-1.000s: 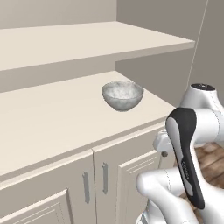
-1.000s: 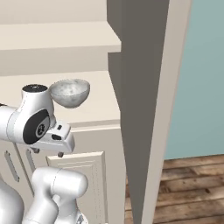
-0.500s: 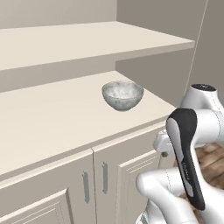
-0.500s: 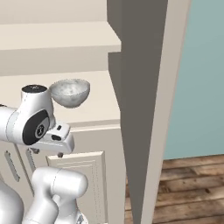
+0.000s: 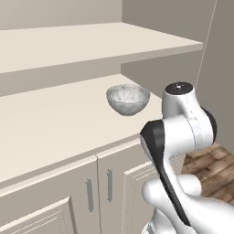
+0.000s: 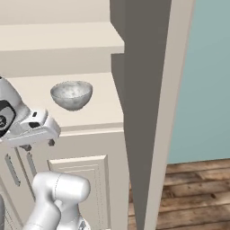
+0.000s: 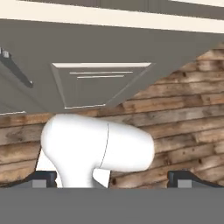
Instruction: Pick up the bowls from the cabinet and place each bowl in front of a stool on the dining counter.
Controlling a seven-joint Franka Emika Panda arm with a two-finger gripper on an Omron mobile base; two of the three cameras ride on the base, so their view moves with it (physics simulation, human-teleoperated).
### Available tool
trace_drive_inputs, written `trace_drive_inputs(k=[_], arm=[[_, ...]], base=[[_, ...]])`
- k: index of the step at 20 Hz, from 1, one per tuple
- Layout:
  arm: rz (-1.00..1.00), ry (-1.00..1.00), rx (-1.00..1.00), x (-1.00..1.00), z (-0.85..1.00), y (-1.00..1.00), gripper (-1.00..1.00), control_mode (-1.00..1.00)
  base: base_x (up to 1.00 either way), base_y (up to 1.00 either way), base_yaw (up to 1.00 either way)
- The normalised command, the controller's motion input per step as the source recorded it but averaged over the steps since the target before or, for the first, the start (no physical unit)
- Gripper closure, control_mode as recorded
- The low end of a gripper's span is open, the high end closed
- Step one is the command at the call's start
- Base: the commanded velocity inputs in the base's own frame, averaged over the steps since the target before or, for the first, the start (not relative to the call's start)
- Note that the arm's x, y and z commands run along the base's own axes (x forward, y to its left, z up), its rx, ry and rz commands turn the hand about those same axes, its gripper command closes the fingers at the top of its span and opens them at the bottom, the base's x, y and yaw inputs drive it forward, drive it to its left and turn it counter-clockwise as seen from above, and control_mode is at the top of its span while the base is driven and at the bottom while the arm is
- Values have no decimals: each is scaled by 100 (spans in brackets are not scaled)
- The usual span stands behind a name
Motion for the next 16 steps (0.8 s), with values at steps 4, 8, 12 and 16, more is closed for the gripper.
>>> trace_drive_inputs(k=[4,8,12,16], arm=[[21,-35,-49,10,14,48,-100,-100],[26,-13,-44,17,31,24,-100,-100],[21,0,-43,15,45,20,-100,-100],[8,6,-38,17,31,13,-100,-100]], base=[[0,0,0],[0,0,0],[0,0,0],[0,0,0]])
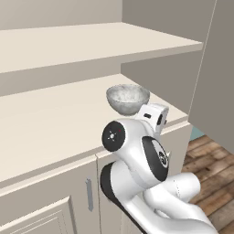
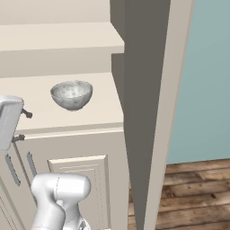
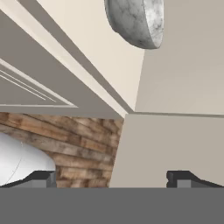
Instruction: Pick up the bowls from the cabinet and place each bowl in front of a stool on the dining counter.
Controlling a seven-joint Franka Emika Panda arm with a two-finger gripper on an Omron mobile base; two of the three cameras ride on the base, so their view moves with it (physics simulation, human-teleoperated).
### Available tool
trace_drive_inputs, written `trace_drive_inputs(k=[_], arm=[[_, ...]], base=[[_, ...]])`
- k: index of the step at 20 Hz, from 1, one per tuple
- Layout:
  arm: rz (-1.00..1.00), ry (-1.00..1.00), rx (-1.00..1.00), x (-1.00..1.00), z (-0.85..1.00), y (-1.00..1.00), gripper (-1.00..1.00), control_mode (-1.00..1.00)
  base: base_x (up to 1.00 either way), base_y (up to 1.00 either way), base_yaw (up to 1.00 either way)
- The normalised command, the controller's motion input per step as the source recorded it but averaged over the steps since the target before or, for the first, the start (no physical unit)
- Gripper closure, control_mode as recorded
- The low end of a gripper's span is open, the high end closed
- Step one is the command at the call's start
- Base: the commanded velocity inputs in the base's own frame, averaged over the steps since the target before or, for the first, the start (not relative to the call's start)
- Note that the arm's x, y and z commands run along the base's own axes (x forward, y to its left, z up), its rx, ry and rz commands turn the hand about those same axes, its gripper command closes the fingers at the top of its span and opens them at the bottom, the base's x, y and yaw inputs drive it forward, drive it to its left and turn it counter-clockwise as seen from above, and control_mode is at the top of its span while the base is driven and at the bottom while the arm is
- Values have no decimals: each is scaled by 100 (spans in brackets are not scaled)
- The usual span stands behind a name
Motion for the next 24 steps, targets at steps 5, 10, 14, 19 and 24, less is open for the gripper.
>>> trace_drive_inputs(k=[5,10,14,19,24], arm=[[0,18,-13,50,2,11,-100,-100],[0,12,-1,50,20,0,-100,-100],[0,-2,7,40,6,4,-100,-100],[1,-5,5,33,0,17,-100,-100],[2,-5,5,35,0,15,-100,-100]], base=[[0,0,0],[0,0,0],[0,0,0],[0,0,0],[0,0,0]])
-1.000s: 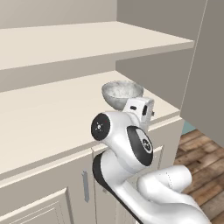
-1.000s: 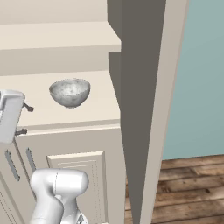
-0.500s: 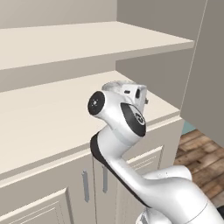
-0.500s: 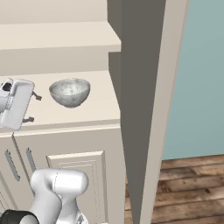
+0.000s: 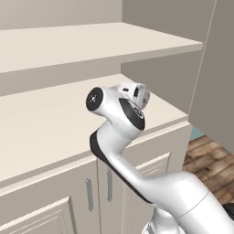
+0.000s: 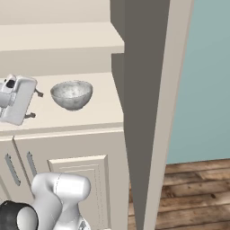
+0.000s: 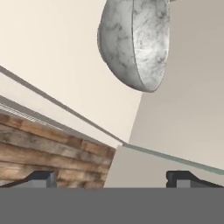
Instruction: Pick up the bowls from the cabinet and place each bowl in front of a stool on the dining counter.
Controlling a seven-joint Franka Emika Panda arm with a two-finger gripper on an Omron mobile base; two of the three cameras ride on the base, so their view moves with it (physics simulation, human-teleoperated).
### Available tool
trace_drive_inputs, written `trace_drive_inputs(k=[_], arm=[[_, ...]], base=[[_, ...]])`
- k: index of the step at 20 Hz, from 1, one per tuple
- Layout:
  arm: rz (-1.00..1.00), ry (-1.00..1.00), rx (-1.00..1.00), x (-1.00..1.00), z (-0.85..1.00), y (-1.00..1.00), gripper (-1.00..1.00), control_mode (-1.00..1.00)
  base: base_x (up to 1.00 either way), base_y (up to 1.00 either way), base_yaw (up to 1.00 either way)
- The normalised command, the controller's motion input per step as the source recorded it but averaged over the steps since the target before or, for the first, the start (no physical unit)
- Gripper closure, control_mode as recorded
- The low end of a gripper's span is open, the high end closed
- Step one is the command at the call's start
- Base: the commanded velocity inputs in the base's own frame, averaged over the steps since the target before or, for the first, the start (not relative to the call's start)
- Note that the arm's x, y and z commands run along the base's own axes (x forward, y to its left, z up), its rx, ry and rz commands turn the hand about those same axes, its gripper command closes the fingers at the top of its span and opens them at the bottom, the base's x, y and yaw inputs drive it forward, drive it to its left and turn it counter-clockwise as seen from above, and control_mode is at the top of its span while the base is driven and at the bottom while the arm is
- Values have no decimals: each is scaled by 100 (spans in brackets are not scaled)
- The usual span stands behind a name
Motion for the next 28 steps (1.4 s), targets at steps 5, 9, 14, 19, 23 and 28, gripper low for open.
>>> trace_drive_inputs(k=[5,9,14,19,23,28], arm=[[4,-3,4,40,0,6,-100,-100],[6,-3,5,51,0,1,-100,-100],[7,0,5,49,-2,8,-100,-100],[3,0,1,19,-13,4,-100,-100],[1,2,0,11,-24,1,-100,-100],[1,3,2,36,-26,5,-100,-100]], base=[[0,0,0],[0,0,0],[0,0,0],[0,0,0],[0,0,0],[0,0,0]])
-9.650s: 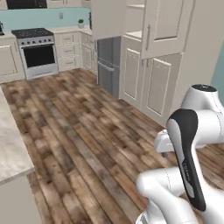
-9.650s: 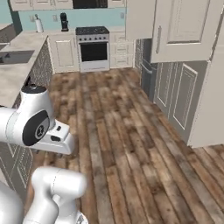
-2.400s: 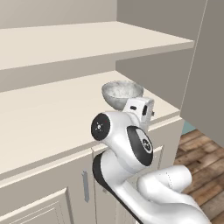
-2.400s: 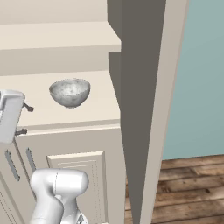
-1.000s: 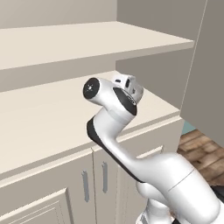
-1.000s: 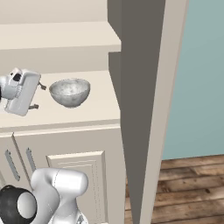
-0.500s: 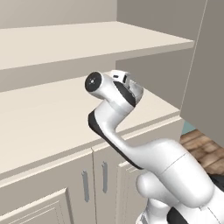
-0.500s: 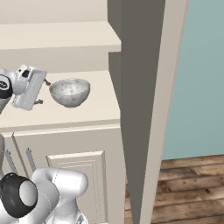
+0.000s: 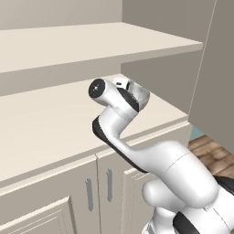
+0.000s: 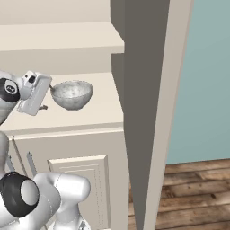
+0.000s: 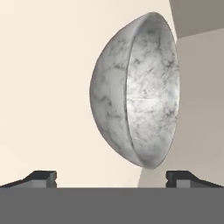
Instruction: Pick up the bowls from the cabinet and place each bowl in front of a stool on the dining counter.
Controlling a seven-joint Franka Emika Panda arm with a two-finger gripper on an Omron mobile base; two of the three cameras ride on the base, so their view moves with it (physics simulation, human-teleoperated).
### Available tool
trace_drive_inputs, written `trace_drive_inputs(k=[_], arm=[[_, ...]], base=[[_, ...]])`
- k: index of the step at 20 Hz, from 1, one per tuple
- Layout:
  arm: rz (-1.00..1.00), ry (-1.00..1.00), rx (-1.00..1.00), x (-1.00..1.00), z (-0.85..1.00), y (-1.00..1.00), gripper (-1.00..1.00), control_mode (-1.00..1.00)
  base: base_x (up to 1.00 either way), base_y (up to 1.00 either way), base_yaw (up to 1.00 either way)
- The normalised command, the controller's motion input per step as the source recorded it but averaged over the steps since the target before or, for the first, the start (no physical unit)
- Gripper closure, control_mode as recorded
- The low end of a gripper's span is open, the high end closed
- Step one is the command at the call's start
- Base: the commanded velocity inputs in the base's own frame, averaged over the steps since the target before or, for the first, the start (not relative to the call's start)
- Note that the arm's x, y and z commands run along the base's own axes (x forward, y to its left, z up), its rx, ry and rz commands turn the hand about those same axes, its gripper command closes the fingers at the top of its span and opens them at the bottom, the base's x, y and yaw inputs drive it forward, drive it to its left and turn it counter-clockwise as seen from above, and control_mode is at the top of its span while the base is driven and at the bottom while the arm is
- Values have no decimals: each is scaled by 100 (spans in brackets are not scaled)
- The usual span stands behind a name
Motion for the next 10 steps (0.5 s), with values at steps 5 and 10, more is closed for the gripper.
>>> trace_drive_inputs(k=[5,10], arm=[[4,4,2,53,-7,14,-100,-100],[4,5,0,41,-4,22,-100,-100]], base=[[0,0,0],[0,0,0]])
